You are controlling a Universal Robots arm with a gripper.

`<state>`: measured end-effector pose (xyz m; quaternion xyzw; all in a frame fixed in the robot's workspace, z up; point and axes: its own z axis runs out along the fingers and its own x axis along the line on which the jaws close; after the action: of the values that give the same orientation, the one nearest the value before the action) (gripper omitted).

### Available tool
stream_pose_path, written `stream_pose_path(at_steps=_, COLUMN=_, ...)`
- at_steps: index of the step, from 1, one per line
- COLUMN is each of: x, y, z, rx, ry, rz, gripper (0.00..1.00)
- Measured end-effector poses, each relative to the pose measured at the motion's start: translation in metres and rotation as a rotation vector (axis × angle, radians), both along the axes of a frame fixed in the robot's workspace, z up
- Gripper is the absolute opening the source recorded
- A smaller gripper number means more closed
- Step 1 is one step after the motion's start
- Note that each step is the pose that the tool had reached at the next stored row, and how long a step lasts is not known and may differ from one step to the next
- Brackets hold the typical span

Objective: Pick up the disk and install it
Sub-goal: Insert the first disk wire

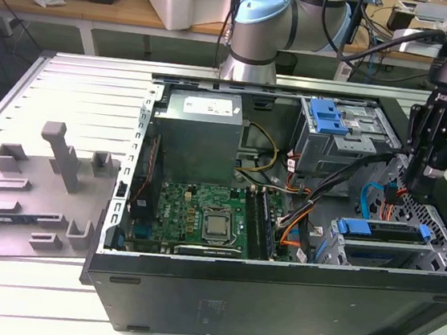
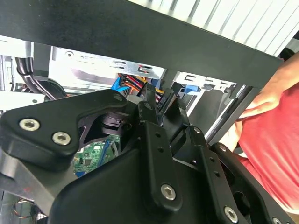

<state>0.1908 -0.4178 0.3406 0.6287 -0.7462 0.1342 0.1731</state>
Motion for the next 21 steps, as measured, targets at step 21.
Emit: stream_pose_path(at_steps=21, x=0.0055, y=0.0009, z=-0.0011, rx=-0.0008, ry=0.0014, rz=-0.051, gripper=0.34)
